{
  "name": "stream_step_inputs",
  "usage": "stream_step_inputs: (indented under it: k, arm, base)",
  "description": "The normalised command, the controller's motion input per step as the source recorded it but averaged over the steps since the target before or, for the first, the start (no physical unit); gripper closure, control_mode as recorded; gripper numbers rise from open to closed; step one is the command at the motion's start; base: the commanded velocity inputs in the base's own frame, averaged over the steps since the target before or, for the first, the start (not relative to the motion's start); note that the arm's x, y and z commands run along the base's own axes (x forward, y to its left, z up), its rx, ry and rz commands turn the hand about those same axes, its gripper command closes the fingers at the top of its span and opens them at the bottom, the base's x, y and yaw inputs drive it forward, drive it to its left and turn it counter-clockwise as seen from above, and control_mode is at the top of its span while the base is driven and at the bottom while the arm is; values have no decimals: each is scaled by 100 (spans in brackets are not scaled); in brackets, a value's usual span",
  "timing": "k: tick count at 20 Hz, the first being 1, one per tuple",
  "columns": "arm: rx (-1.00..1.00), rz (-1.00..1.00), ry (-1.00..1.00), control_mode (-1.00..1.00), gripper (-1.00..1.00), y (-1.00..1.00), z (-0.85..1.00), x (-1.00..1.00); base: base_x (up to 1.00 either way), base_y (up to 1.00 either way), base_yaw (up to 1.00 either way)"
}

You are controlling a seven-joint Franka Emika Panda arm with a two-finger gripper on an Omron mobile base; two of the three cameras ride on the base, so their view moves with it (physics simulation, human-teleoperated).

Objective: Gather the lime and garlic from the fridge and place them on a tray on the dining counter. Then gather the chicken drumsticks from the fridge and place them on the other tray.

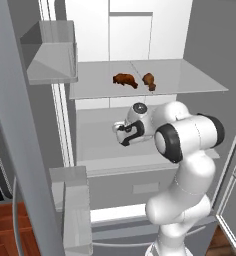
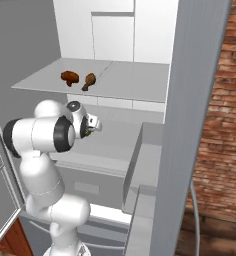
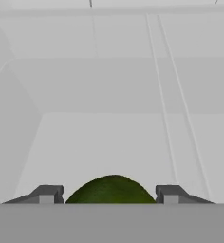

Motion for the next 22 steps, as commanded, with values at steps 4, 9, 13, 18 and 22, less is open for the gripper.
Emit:
stream_step_inputs:
  k: [4,9,13,18,22]
  arm:
    - [0,0,2,-100,100,0,-41,-38]
    - [0,0,-10,-100,100,0,-8,-25]
    - [0,0,-25,-100,100,-1,0,-33]
    - [7,0,-8,-100,100,-9,29,-36]
    - [5,0,5,-100,100,-8,90,-64]
  base:
    - [0,0,0]
    - [0,0,0]
    - [0,0,0]
    - [0,0,0]
    - [0,0,0]
